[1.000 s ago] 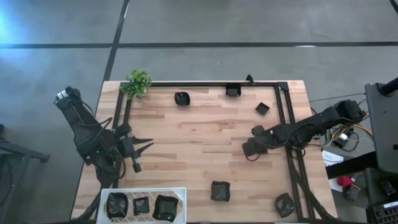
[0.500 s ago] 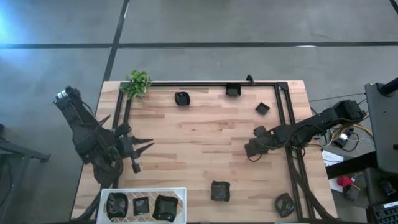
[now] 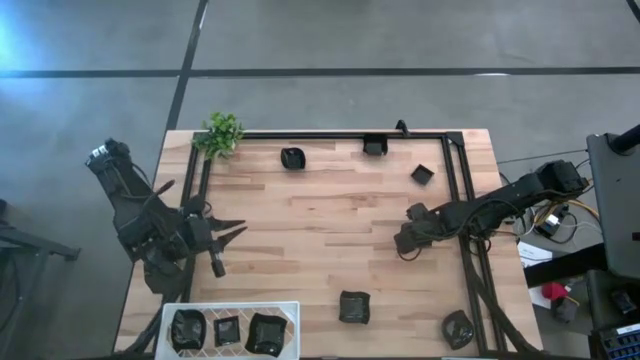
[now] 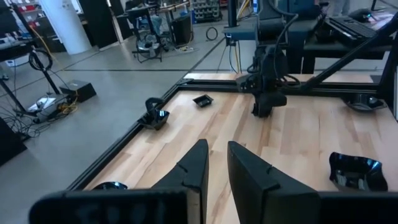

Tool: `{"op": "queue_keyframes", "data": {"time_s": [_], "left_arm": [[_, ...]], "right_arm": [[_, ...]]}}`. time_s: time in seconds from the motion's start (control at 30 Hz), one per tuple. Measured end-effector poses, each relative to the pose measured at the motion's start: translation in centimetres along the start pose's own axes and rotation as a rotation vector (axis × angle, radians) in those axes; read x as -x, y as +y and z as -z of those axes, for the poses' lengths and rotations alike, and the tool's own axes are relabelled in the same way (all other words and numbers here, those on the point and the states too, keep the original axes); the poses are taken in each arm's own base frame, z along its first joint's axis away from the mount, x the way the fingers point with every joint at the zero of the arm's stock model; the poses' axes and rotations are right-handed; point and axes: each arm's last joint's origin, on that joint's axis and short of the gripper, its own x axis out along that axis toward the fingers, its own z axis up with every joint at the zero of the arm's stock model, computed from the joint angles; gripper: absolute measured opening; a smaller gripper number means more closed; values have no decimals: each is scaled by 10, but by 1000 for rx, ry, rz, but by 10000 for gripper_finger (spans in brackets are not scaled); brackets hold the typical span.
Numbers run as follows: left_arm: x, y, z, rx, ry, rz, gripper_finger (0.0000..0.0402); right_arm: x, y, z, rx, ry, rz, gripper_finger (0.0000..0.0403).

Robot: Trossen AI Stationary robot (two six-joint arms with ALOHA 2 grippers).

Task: Pick & Place Mini shaped plates
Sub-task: Stack the black square plate on top of the other black square plates on the shelf

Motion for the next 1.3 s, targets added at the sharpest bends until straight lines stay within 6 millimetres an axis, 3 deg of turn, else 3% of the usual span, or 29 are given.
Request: {"op": "queue_keyframes", "data": {"time_s": [0.3,0.47,0.8,1.3], "left_arm": [[0,0,-1,-12,-4,-1,55],[0,0,-1,-19,-4,-1,55],[0,-1,0,-106,1,7,55],[0,-2,1,-194,35,63,55]], "right_arm": [[0,0,0,52,1,-2,14],[3,3,-1,97,6,-9,12],[32,32,-11,268,-60,-128,10],[91,69,-35,589,-398,-183,11]]}}
